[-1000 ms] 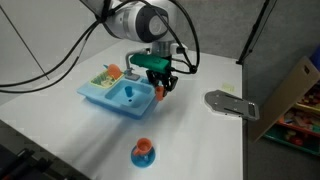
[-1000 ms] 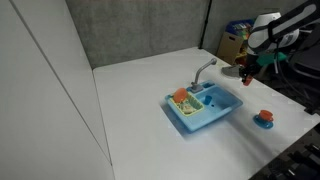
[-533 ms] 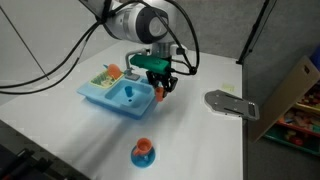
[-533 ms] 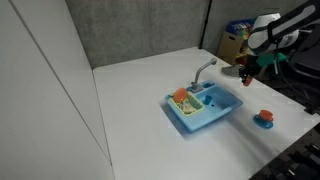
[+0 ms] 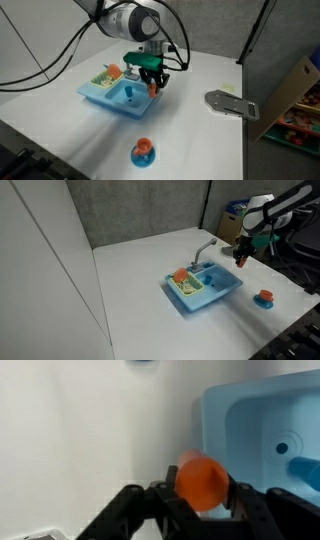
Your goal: Pick up the orange cup and put it in the blue cup in the sink
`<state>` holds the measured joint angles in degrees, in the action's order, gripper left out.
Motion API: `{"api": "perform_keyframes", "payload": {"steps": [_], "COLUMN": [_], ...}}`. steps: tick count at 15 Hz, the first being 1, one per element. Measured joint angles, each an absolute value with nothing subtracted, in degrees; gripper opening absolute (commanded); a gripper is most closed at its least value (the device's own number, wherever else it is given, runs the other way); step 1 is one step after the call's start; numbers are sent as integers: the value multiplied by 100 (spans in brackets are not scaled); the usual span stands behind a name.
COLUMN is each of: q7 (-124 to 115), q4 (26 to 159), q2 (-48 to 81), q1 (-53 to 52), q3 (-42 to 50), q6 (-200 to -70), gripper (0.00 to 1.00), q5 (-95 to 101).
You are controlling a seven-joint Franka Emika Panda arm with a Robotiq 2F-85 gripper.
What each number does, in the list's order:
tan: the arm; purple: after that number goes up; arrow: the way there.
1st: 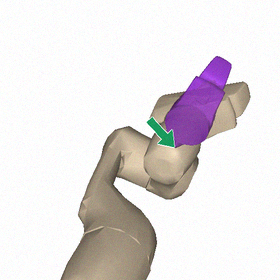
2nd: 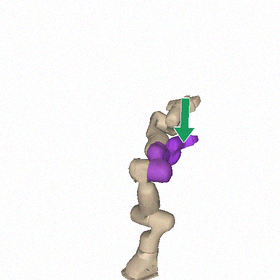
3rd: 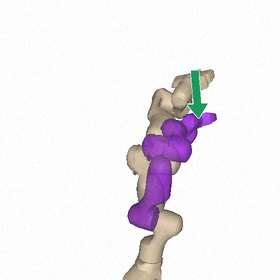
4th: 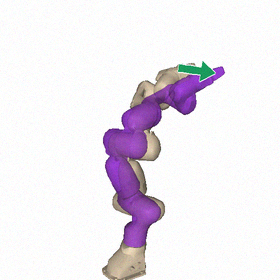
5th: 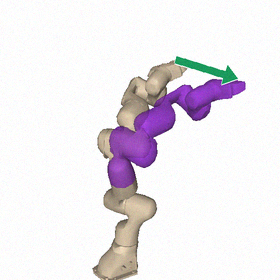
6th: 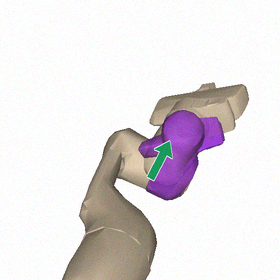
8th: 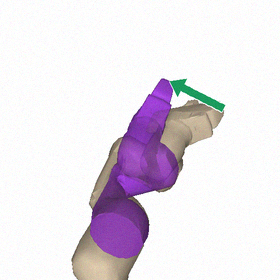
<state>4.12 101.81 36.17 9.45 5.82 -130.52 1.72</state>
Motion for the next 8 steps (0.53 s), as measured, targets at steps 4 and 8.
{"api": "perform_keyframes", "payload": {"steps": [4, 8], "q7": [524, 658], "q4": [10209, 10356], "q2": [3572, 3494], "q1": [803, 642], "q3": [418, 267], "q6": [-13092, -13364], "gripper": [16, 16], "q5": [172, 172]}}
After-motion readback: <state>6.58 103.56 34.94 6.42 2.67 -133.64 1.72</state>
